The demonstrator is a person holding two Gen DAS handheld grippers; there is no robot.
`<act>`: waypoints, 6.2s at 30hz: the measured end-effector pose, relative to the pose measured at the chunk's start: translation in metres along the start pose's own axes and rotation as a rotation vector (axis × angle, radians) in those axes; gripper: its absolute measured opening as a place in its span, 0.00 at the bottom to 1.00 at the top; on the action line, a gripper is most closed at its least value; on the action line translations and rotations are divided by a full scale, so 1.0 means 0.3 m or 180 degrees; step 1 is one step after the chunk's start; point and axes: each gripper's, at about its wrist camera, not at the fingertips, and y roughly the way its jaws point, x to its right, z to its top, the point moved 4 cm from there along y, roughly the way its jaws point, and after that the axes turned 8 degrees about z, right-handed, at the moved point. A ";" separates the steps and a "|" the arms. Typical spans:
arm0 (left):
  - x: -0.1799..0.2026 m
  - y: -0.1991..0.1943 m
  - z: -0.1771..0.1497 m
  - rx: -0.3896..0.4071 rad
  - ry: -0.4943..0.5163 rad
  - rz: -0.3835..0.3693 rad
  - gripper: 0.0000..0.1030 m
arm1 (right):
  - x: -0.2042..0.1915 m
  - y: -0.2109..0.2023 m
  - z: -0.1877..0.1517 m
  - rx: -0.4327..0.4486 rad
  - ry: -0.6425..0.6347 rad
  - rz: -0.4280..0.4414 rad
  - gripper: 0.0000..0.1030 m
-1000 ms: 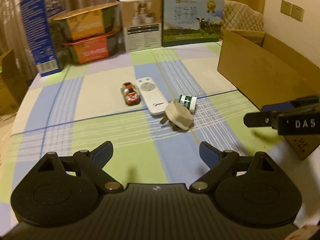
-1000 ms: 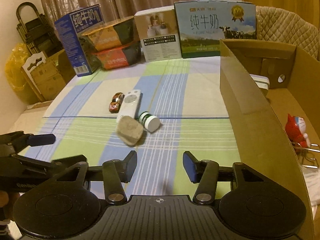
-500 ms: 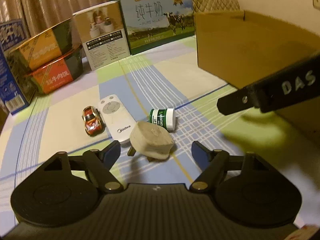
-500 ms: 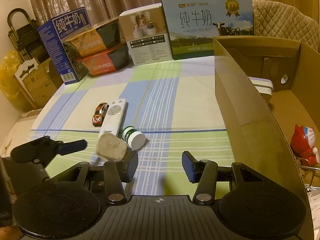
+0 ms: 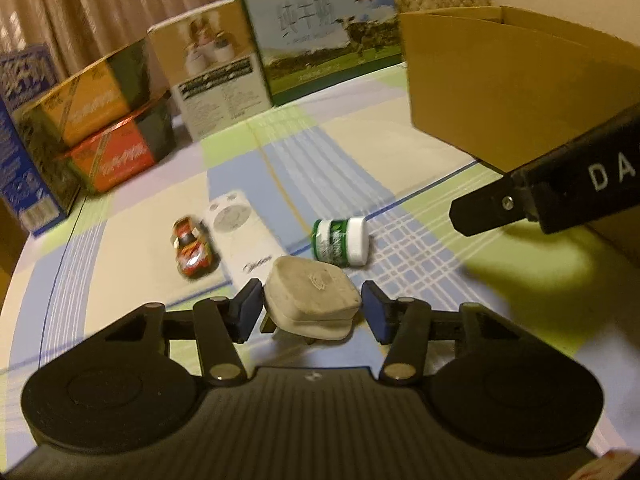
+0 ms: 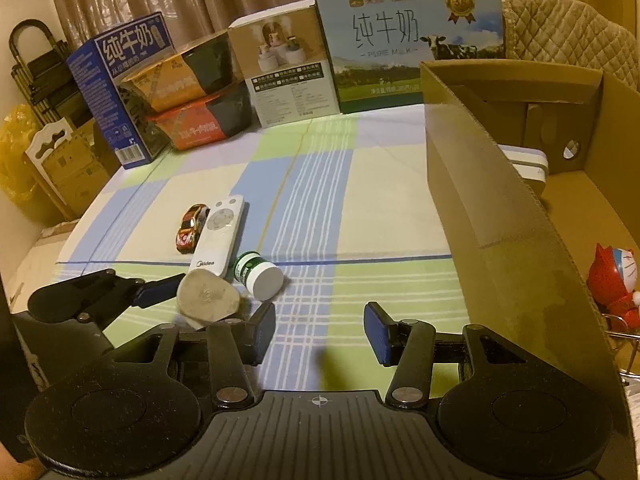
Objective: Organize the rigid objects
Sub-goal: 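Grasp the beige rounded plug with the left tool, then grasp the green-and-white jar with the right tool, then carry the beige plug with the left tool while the right tool carries the jar to the box, then open the left tool to drop the plug in the box while the right tool releases the jar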
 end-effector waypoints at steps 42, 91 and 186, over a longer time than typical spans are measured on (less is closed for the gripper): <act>-0.375 -0.097 -0.049 -0.0237 -0.1520 -0.0025 0.47 | -0.115 0.320 0.060 0.0072 0.0146 -0.0179 0.31; 0.016 -0.780 0.109 0.0073 -0.1326 -0.0404 0.47 | -0.156 -0.698 -0.123 0.0694 0.0093 -0.0228 0.28; 0.469 -0.326 0.563 -0.0116 -0.0667 -0.0950 0.59 | 0.542 -0.719 -0.040 0.0643 0.0705 -0.0733 0.28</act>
